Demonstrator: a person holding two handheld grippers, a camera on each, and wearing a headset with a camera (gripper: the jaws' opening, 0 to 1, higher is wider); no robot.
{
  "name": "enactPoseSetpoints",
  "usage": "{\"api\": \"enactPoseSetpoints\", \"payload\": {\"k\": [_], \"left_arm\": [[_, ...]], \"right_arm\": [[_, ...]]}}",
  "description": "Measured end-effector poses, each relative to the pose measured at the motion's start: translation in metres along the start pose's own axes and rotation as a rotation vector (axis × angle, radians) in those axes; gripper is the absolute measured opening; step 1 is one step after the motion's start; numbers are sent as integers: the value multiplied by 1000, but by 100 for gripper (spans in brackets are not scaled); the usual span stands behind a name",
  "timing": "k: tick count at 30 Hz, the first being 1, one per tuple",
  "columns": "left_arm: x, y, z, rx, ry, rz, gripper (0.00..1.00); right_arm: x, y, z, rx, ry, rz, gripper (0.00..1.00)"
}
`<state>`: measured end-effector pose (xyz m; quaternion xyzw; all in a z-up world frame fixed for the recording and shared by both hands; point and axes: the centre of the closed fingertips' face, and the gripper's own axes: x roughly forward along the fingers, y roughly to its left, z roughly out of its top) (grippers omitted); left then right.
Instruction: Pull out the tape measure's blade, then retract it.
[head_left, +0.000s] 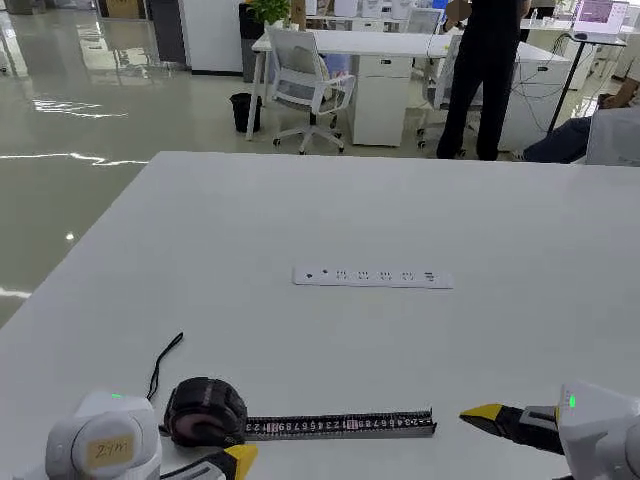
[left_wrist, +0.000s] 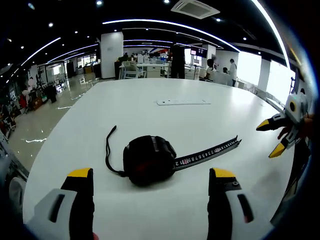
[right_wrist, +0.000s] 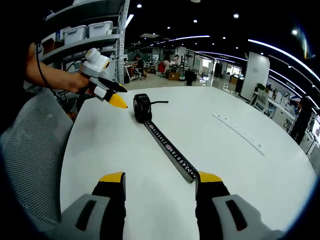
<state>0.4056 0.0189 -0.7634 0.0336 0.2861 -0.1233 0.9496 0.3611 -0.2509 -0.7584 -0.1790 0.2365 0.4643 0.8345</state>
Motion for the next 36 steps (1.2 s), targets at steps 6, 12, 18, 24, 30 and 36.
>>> {"api": "enactPoseSetpoints", "payload": {"k": [6, 12, 18, 24, 30, 36], "left_arm": [[5, 1, 2, -14, -4, 20, 91], [11, 1, 3, -23, 1, 35, 90], [16, 2, 1, -28, 8, 42, 86], [21, 3, 1, -41, 14, 53, 84], [26, 4, 6, -53, 8, 64, 81], [32, 4, 9, -61, 5, 75, 80]], "right_arm": [[5, -12, -3, -25, 14, 34, 52], [11, -22, -6, -68, 36, 90, 48], [18, -31, -9, -90, 44, 114, 44], [27, -36, -12, -100, 49, 123, 41], [35, -43, -16, -117, 57, 143, 38], [41, -52, -21, -144, 85, 160, 34]]}}
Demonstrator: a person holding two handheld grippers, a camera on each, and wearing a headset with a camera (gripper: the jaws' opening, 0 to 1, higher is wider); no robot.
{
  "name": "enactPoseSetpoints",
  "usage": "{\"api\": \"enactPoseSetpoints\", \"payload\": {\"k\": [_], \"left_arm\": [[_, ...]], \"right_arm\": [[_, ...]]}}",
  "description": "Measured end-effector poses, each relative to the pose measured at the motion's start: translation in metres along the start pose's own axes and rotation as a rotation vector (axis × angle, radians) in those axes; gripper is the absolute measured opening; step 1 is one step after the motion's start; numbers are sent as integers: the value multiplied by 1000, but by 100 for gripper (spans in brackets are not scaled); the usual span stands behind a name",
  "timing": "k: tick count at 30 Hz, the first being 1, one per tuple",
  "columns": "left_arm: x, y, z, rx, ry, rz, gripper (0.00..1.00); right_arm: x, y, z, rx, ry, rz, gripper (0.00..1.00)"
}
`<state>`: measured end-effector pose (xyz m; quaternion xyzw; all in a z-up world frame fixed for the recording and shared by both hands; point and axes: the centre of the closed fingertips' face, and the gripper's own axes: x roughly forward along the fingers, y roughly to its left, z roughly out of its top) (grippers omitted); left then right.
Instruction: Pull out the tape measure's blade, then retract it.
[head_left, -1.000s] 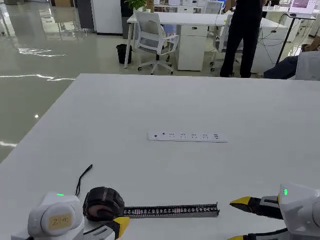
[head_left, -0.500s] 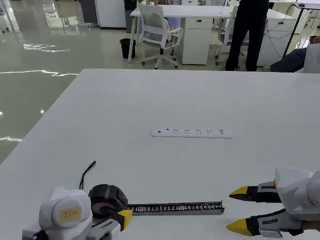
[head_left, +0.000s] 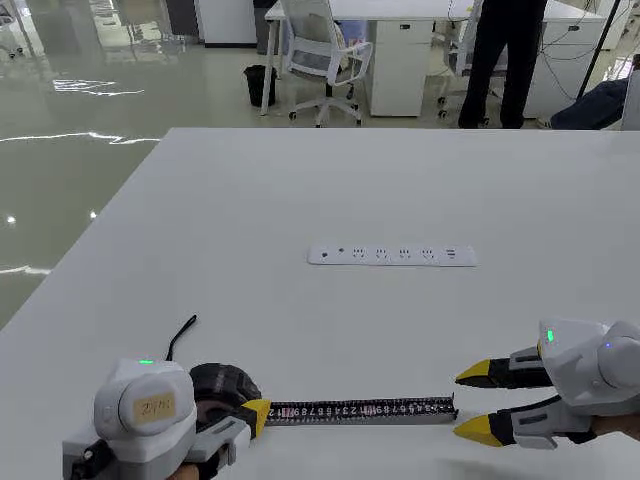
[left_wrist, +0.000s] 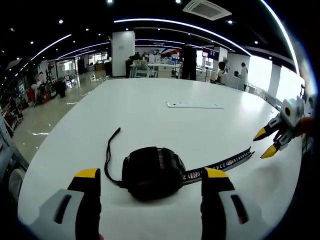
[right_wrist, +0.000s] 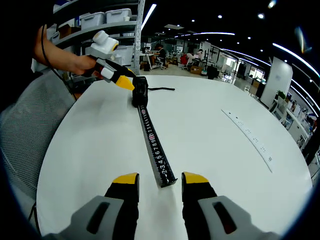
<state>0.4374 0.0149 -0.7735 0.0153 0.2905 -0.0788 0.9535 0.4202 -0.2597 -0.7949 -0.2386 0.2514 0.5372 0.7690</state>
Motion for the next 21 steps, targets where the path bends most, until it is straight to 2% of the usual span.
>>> {"api": "enactPoseSetpoints", "payload": {"k": [8, 21], "left_arm": [[5, 2, -1, -14, 2, 19, 76], [13, 1, -4, -38, 11, 34, 75]], "right_arm": [[6, -7, -9, -17, 32, 44, 30], [22, -7, -20, -66, 81, 103, 23]]}}
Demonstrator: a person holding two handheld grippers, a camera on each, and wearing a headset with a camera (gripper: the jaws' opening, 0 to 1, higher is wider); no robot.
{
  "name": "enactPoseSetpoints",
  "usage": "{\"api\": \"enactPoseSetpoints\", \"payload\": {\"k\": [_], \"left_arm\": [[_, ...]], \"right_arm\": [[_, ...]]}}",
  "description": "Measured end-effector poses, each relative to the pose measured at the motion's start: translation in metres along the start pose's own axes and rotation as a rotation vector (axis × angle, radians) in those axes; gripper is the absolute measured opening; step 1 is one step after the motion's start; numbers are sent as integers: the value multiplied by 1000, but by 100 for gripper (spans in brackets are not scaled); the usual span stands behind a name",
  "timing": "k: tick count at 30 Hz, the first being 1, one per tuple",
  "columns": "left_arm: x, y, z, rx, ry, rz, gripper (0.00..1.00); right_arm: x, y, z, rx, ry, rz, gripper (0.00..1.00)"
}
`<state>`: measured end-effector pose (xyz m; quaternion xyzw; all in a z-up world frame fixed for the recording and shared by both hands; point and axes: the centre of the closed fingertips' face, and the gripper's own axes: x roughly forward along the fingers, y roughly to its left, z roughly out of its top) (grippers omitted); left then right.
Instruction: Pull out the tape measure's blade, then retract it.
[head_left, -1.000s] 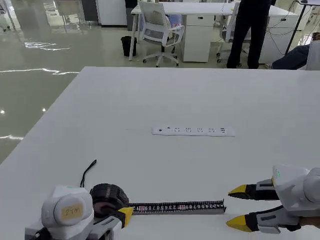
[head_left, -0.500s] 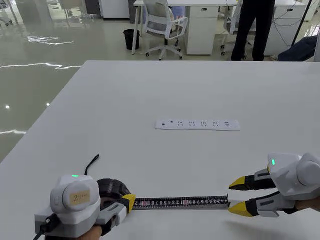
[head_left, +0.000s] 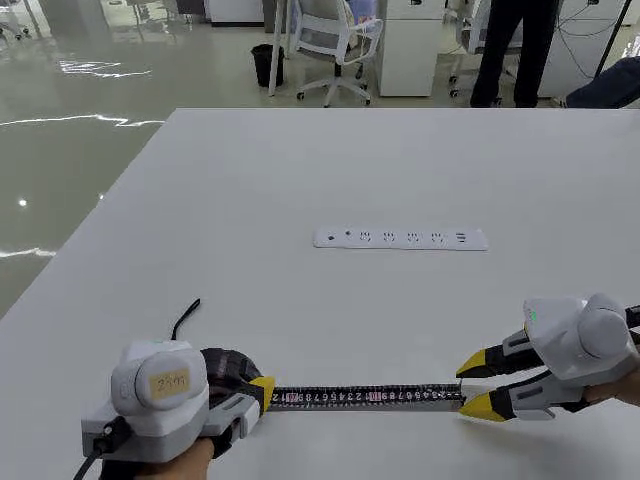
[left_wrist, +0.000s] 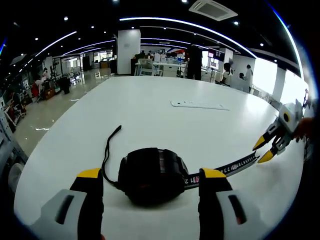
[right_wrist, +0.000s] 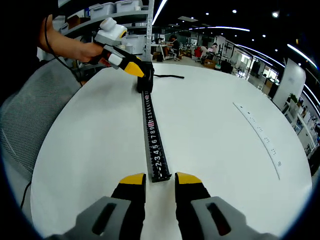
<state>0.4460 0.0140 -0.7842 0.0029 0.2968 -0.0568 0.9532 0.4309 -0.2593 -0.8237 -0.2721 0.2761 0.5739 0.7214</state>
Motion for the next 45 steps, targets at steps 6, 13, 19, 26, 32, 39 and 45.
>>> {"api": "enactPoseSetpoints", "payload": {"k": [6, 13, 19, 26, 32, 39, 45], "left_arm": [[2, 1, 1, -10, -2, 8, 74], [5, -1, -2, -22, 1, 10, 74], [6, -1, -2, -31, -1, 15, 72], [8, 1, -1, -37, -6, 33, 70], [14, 2, -3, -60, 6, 45, 66], [19, 0, -2, -84, 16, 54, 62], [19, 0, -2, -85, 29, 72, 62]], "right_arm": [[4, -1, -1, -19, 3, 12, 17], [6, -1, 0, -26, -3, 28, 16], [6, 1, 1, -24, -8, 36, 15], [7, 0, 0, -27, -7, 39, 14], [7, -2, 0, -28, -5, 34, 14], [7, -2, -1, -26, -10, 32, 14], [7, -2, 0, -23, -15, 30, 14]]}}
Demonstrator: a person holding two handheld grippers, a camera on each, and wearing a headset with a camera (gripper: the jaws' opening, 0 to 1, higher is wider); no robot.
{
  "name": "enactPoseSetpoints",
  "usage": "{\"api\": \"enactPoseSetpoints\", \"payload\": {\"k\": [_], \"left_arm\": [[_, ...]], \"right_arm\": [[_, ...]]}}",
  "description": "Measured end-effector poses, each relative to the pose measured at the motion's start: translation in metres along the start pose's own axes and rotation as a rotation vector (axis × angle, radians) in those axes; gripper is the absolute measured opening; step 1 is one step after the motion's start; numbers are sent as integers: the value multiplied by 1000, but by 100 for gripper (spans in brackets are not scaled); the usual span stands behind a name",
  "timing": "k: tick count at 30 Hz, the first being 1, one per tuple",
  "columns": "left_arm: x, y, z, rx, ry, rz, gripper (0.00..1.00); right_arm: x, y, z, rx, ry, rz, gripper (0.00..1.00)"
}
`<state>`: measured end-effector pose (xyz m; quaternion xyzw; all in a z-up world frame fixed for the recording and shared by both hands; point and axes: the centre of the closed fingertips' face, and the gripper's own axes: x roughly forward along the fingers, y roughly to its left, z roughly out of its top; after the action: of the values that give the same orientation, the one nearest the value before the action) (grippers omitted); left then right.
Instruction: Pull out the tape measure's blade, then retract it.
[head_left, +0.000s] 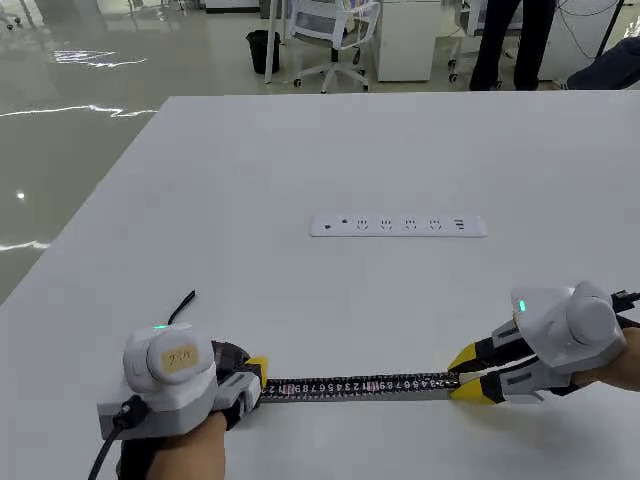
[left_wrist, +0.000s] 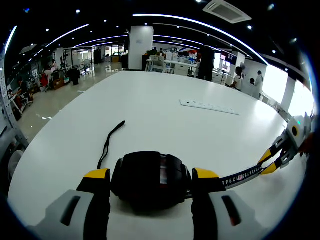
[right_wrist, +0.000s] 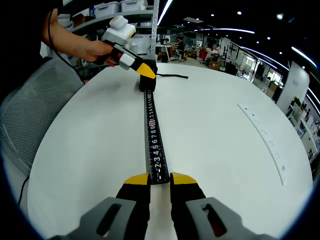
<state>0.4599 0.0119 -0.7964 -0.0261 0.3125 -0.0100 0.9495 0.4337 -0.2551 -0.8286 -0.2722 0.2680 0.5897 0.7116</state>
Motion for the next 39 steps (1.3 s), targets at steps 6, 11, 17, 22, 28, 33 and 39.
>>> {"api": "enactPoseSetpoints", "payload": {"k": [6, 11, 17, 22, 28, 33, 39], "left_arm": [[-1, 0, -1, -7, 15, 25, 62], [-2, -1, -1, 7, 3, 55, 62], [-4, 0, 0, 14, -20, 84, 61], [-5, -1, 0, 23, -32, 108, 61], [-4, 0, -1, 24, -37, 111, 61], [-4, 0, 0, 14, -25, 122, 61], [-4, 1, -2, 4, 20, 134, 60]], "right_arm": [[0, 0, 0, -4, 1, 2, 14], [0, 0, -1, -3, 1, 0, 14], [0, 0, -1, -2, -2, -3, 15], [-1, -1, -1, 2, -5, -6, 15], [-1, -2, -1, 6, -9, -9, 15], [-1, -1, -1, 8, -11, -11, 15], [-1, 0, 0, 5, -10, -8, 15]]}}
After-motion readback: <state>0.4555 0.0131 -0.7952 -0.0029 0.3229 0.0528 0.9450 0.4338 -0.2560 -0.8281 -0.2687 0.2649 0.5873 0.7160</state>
